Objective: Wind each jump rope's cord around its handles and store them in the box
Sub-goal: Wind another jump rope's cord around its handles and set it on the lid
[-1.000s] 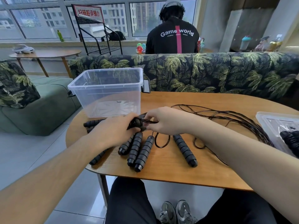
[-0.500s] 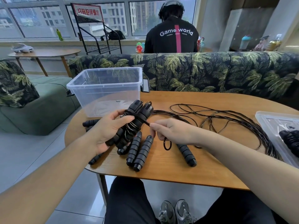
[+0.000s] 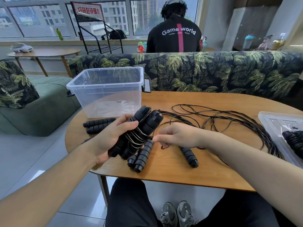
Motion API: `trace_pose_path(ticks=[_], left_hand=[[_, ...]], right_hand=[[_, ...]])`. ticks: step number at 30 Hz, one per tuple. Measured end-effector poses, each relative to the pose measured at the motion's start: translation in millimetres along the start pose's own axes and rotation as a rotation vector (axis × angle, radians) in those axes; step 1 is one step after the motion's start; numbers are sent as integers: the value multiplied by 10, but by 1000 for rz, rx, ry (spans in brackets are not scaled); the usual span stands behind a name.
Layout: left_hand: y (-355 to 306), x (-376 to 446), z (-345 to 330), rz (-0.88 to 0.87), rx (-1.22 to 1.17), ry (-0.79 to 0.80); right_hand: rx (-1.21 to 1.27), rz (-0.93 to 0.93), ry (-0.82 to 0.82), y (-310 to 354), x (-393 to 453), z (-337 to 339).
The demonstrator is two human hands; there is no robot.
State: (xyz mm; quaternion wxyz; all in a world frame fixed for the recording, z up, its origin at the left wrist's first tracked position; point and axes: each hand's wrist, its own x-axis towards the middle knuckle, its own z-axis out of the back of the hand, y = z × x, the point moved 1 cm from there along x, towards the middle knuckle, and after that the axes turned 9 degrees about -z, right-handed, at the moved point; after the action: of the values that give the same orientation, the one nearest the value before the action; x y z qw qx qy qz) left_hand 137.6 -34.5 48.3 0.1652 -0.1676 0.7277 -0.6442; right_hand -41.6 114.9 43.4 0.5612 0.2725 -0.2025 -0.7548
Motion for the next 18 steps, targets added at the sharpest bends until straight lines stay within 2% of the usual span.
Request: trace_pose_path(ticks=[10, 12, 15, 18], left_hand=[[-223, 28, 55, 22, 330, 286], [-248, 38, 36, 32, 454, 344], [-278, 66, -3, 14, 628, 376], [-345, 80, -78, 12, 799, 447]], right_hand=[[-112, 82, 34, -64, 5, 190], [-256, 62, 25, -8, 0, 250], [-545, 20, -89, 56, -10, 315], [-771, 95, -218, 83, 24, 308]])
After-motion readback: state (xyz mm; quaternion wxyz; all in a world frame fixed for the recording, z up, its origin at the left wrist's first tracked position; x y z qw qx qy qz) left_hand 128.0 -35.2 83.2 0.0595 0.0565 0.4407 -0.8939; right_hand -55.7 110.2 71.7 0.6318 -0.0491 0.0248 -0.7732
